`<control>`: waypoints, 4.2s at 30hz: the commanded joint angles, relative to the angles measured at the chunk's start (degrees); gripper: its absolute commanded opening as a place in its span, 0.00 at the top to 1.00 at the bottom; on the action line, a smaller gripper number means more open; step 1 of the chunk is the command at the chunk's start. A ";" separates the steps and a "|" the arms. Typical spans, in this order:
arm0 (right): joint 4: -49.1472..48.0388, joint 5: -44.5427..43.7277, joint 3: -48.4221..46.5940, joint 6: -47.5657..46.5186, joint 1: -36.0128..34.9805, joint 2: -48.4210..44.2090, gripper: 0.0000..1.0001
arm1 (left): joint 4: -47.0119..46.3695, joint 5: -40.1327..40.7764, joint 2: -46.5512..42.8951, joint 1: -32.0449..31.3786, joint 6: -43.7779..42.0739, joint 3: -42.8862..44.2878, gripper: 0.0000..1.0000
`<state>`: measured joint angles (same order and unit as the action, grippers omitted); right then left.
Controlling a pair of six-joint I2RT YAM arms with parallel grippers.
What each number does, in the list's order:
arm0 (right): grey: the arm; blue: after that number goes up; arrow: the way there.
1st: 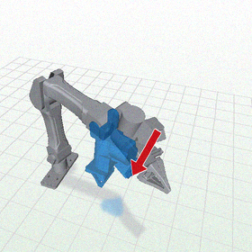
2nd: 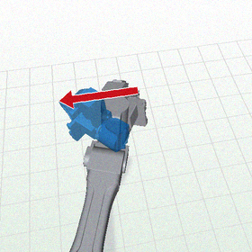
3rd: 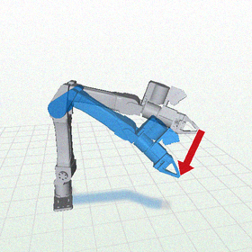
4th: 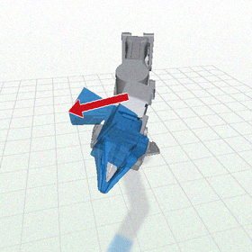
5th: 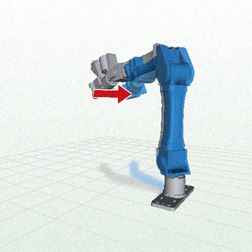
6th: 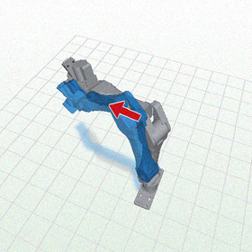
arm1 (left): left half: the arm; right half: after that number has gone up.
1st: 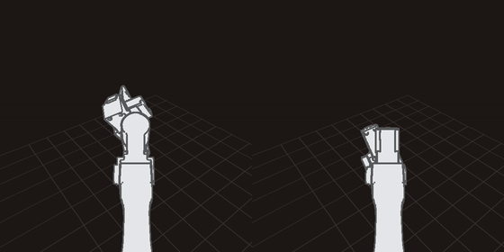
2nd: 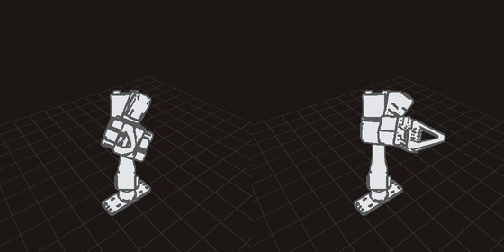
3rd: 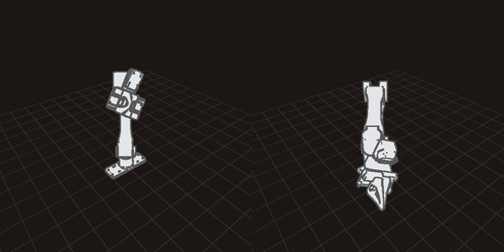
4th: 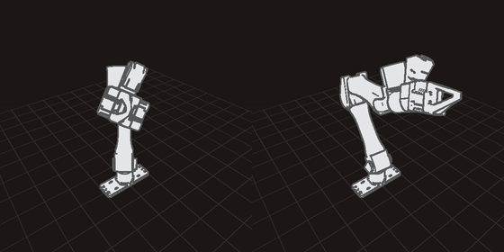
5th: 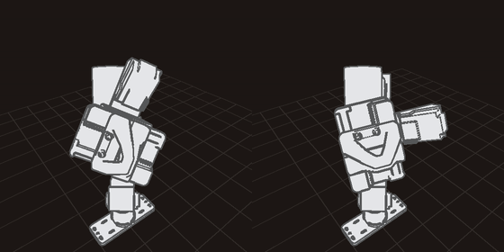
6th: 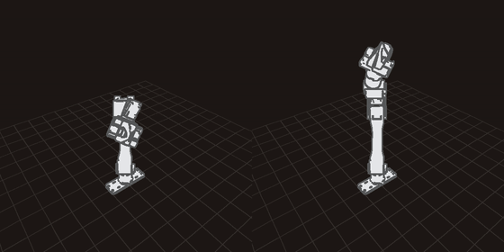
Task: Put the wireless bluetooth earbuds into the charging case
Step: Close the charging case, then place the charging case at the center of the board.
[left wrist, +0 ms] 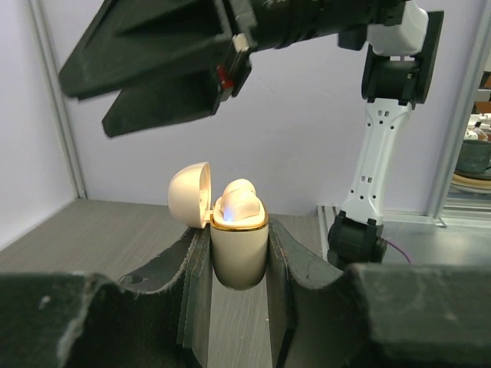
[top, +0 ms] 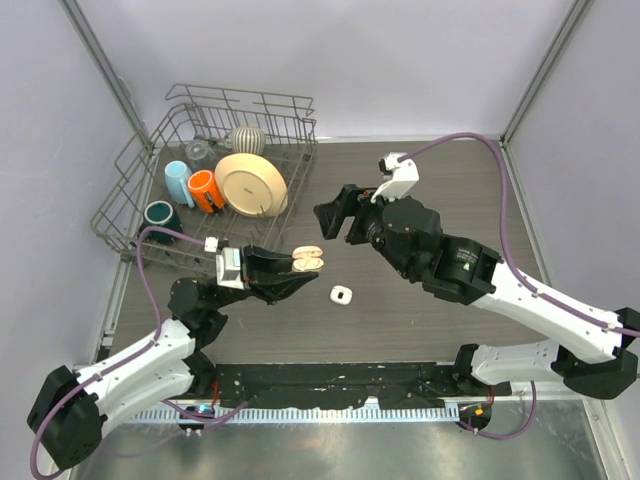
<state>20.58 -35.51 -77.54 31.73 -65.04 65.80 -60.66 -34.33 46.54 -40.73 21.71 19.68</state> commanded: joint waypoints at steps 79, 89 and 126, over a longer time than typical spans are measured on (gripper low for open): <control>20.20 -22.67 18.12 25.58 3.78 -21.94 0.15 | 72.53 11.39 37.62 -6.73 10.79 41.39 1.00; 20.91 -25.05 19.79 27.60 3.78 -26.78 0.16 | 70.69 10.42 55.38 -12.44 17.30 49.31 1.00; 21.87 -26.63 20.32 27.69 3.69 -28.27 0.16 | 79.03 21.14 64.73 -15.52 15.73 56.78 0.45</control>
<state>42.96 -59.46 -57.19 57.63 -61.39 37.60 15.22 -16.05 114.48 -55.94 39.35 75.53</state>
